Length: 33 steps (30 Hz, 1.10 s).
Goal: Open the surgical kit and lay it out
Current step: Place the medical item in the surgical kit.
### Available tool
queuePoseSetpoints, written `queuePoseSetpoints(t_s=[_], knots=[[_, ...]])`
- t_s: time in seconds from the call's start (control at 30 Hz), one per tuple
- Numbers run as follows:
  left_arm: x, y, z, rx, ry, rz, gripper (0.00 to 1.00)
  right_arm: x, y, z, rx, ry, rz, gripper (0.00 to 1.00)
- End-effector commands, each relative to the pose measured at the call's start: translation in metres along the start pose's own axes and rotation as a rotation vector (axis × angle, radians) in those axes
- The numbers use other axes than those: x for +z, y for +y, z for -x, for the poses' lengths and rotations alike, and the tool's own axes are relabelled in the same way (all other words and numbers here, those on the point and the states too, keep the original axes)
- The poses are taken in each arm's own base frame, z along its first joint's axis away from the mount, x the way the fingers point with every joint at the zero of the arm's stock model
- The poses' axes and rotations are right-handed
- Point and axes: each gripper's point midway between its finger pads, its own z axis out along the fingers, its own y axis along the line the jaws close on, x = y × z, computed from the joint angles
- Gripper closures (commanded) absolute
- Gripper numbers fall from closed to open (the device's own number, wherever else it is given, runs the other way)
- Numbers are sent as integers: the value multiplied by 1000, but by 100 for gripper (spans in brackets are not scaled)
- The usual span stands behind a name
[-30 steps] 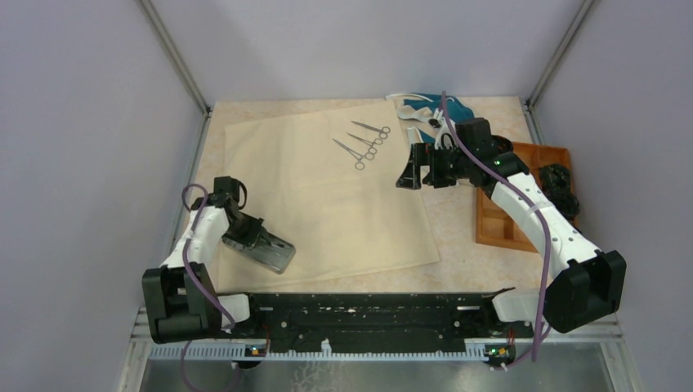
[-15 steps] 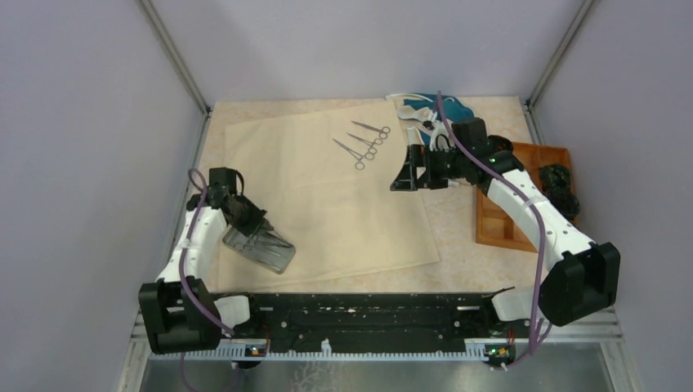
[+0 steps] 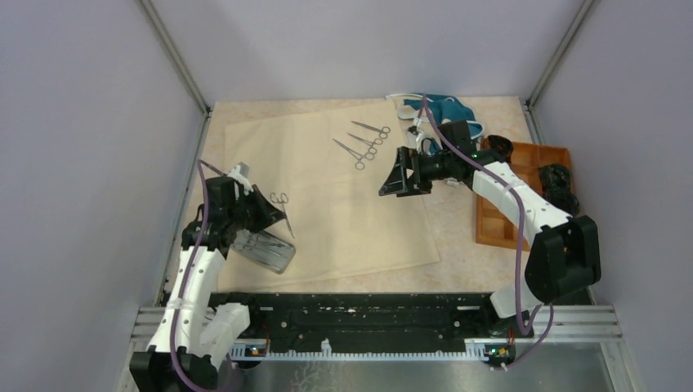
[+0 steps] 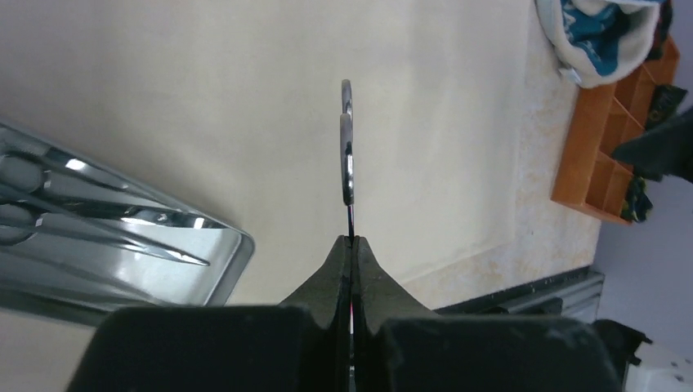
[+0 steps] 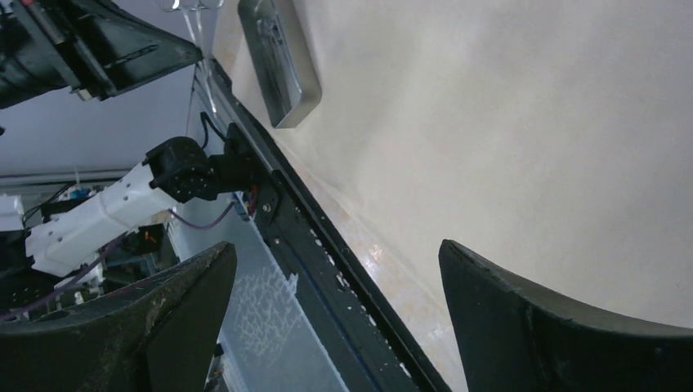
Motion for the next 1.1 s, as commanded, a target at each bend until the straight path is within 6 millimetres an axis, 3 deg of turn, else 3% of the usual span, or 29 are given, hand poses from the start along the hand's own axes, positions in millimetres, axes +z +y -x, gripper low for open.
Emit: queuePoseSetpoints(t_s=[0.0,0.13,0.23,0.47,0.6,0.7,1.07], knots=[[3,-43,-14,93,79,-309,100,20,34,11,-94,3,188,7],[5,-62,-36,93,212,-467,100,45,49,19,-139,-9,310,8],[-2,-81,-43,122,267,-593,100,56,61,18,-173,18,432,14],[-17,-112,-70,217,405,-756,100,54,71,-2,-280,137,624,24],[-20,-118,-81,237,457,-793,100,51,81,-25,-317,195,692,28],[-20,-120,-85,243,476,-801,100,55,85,-43,-309,254,729,39],[-24,-126,-98,263,544,-830,100,71,90,-63,-298,352,761,62]])
